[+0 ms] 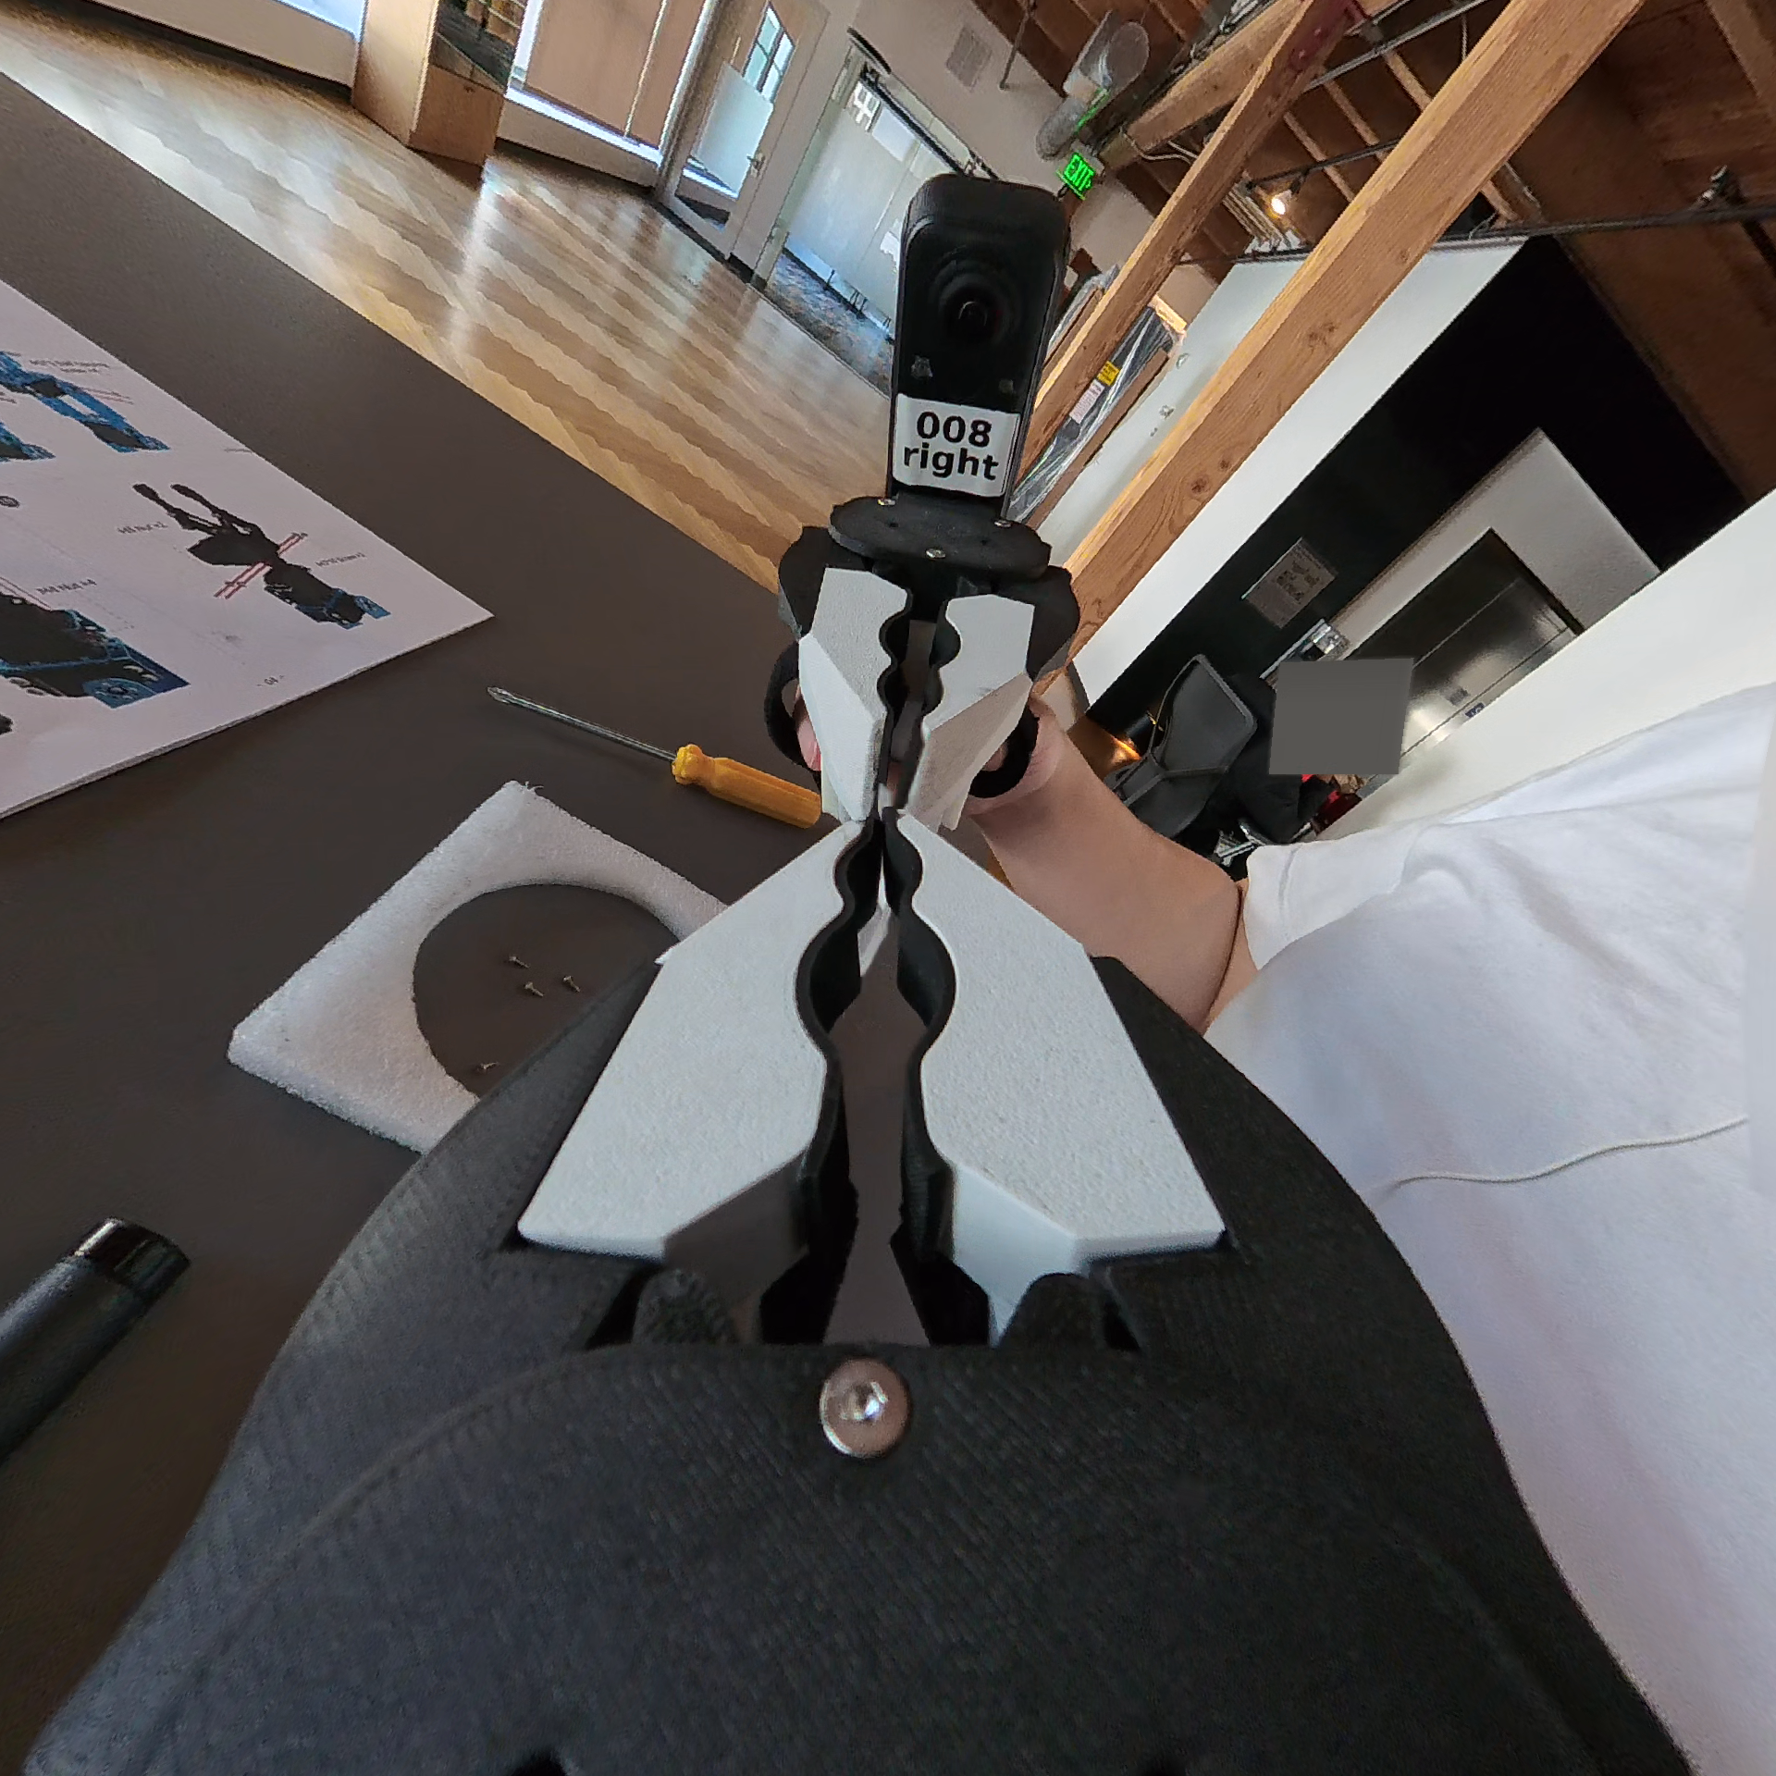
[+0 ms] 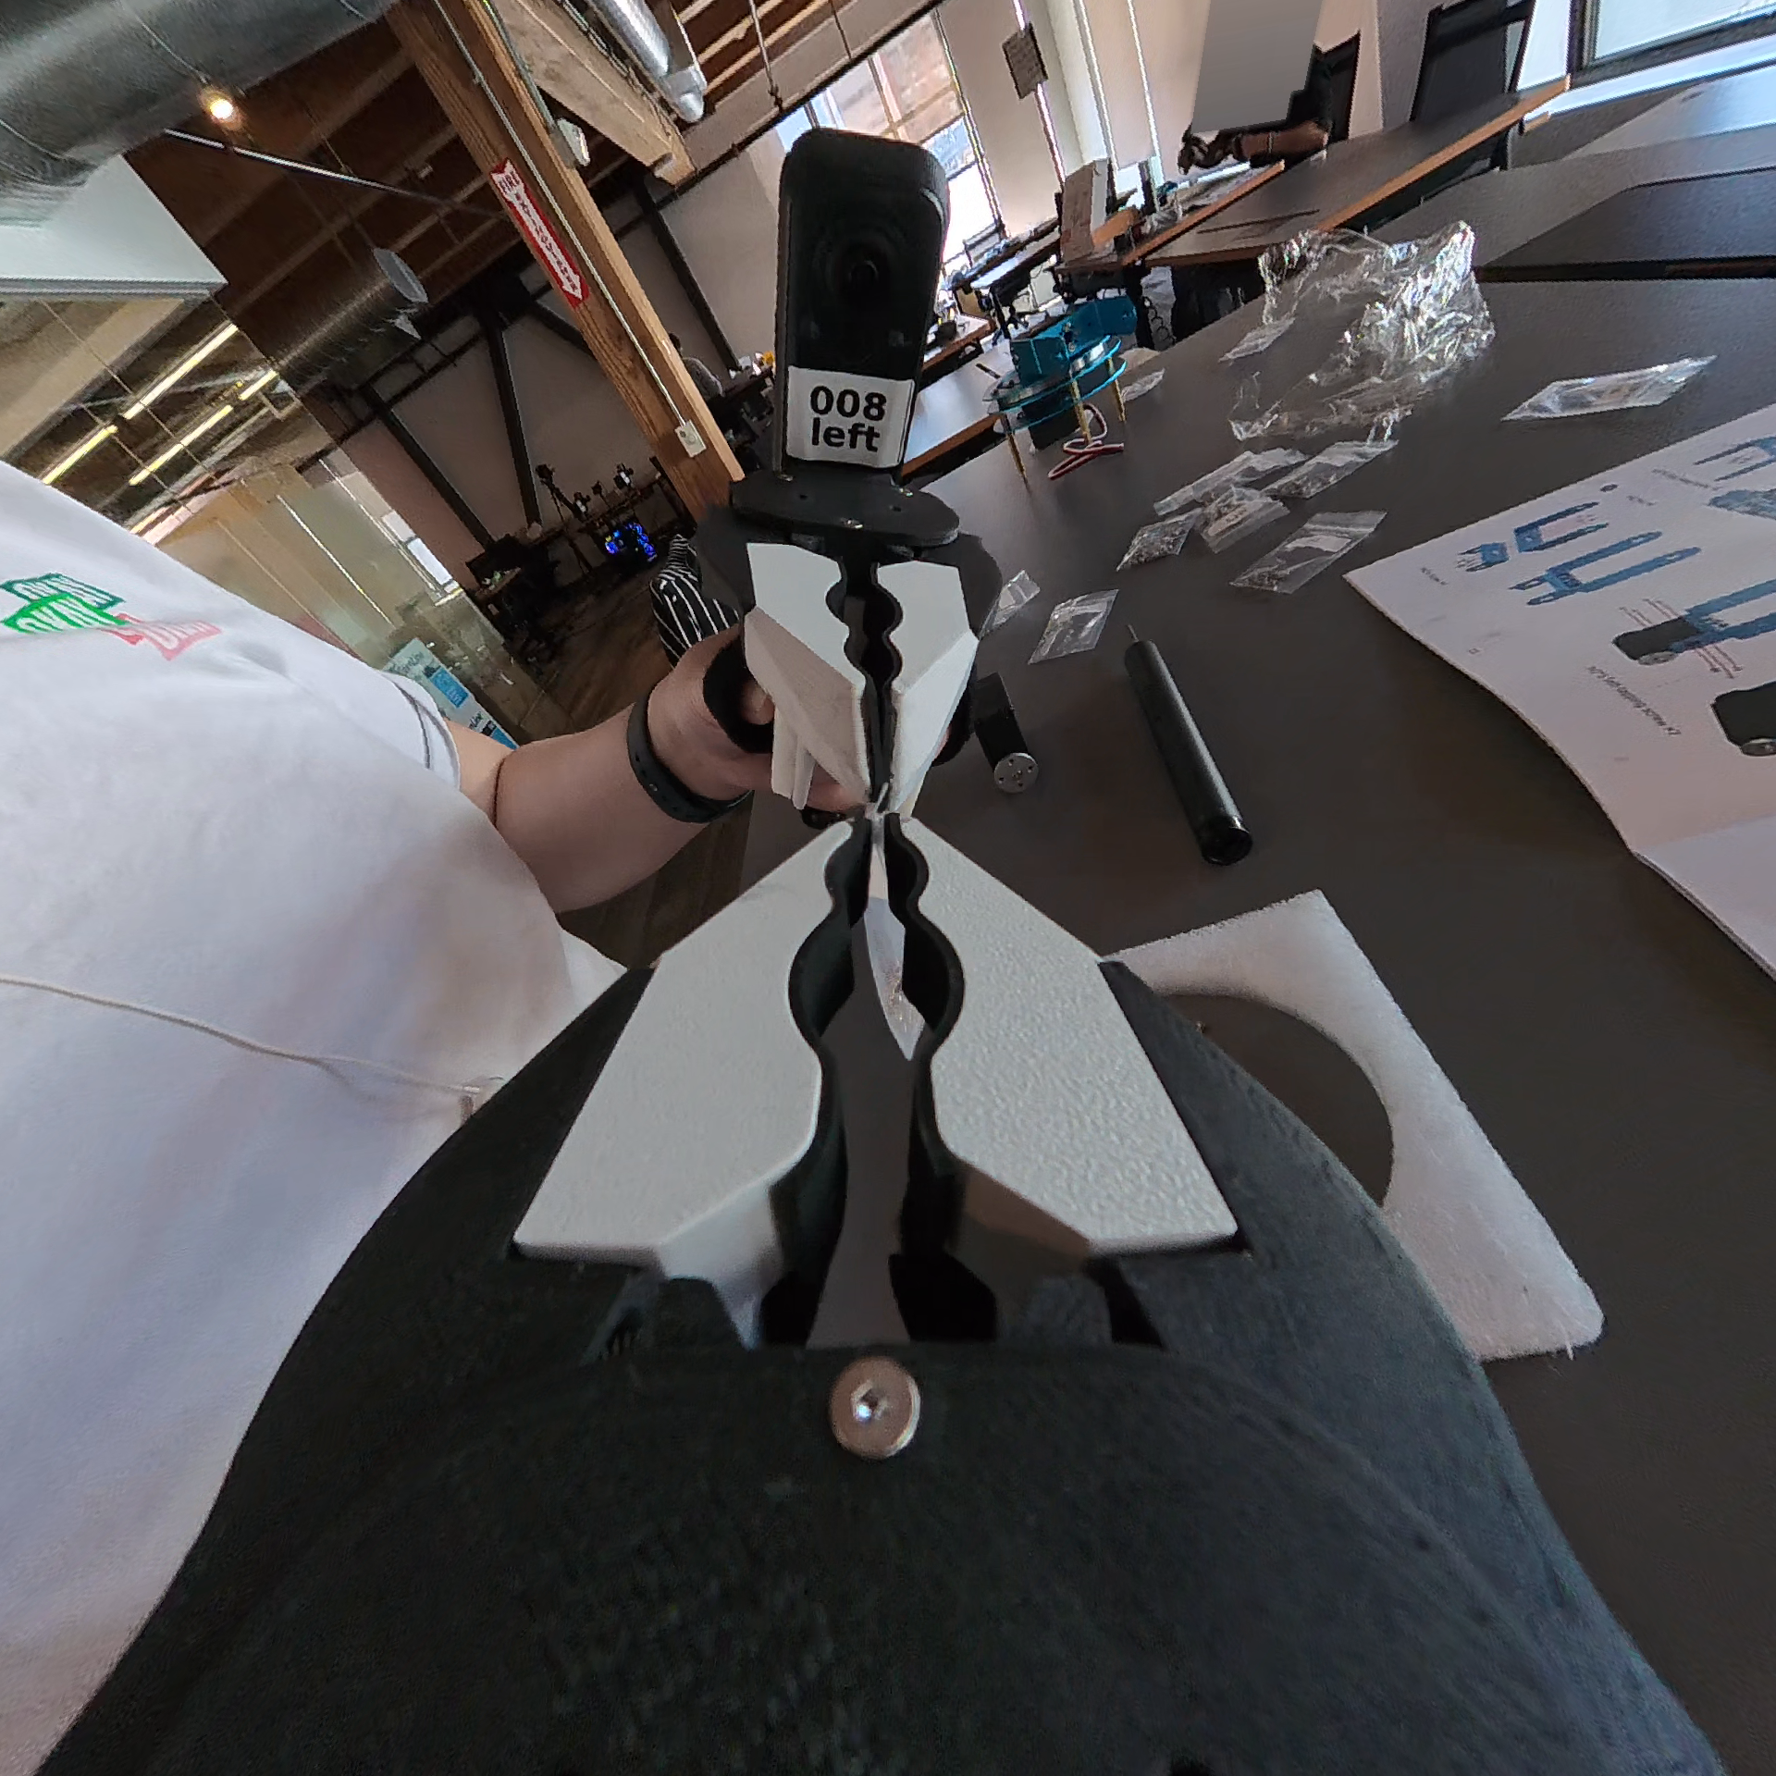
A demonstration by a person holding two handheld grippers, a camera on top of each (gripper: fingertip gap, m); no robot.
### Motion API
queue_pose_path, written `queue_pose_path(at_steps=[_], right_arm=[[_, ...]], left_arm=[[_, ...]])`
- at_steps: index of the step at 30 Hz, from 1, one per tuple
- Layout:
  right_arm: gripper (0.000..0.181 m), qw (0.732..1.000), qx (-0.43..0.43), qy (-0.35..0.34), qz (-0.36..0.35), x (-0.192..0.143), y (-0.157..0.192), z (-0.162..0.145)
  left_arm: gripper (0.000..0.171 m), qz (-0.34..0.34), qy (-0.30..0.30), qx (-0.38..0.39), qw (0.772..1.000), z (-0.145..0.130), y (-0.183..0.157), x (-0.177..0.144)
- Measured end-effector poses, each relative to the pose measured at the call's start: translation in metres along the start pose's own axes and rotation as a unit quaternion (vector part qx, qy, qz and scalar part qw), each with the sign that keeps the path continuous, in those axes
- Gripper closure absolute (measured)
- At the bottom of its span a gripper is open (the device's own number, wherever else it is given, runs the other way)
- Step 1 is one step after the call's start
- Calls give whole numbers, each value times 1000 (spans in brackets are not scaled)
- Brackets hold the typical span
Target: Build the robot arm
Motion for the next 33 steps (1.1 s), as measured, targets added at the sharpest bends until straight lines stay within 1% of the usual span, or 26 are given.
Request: queue_pose_path(at_steps=[2, 3, 9, 16, 18, 20, 21, 23, 28, 33], right_arm=[[177, 1000, 4, -17, 5, 0, 1, 2], [181, 1000, 7, -15, 8, 0, 1, 2], [181, 1000, -9, 4, -6, -1, 1, -3], [181, 1000, -6, -4, -1, 0, 2, -1], [178, 1000, -9, 3, -4, 0, 2, -2], [169, 1000, -6, 10, -14, 0, 0, -3], [170, 1000, -5, 12, -13, 0, 0, -3], [179, 1000, -8, 15, -6, 1, 2, -3], [180, 1000, -11, 10, 3, 2, 5, -3], [181, 999, -25, 25, -14, 2, 4, -6]], left_arm=[[171, -1, 2, 0, 1000, -1, 0, -1], [171, -3, 2, -1, 1000, -1, 0, -1], [171, -8, 5, -5, 1000, -6, 0, 1], [171, -11, 4, 0, 1000, -4, -3, 0], [171, -11, 5, 1, 1000, -4, -3, 1], [171, -14, 1, -2, 1000, -3, -3, 1], [171, -16, -1, -4, 1000, -2, -3, 1], [171, -13, 1, -1, 1000, -3, -3, 1], [171, -16, 1, -2, 1000, -3, -4, 1], [171, -13, 3, -1, 1000, -5, -3, 2]])
Point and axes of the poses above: each gripper's, where its closed fingertips meet, x out along the fingers, z out of its top, y = z × x across the jaws, the point moved 5 cm from there along -x, back along the fingers, and after that the axes turned 10 degrees about x, right-handed, at the moved point
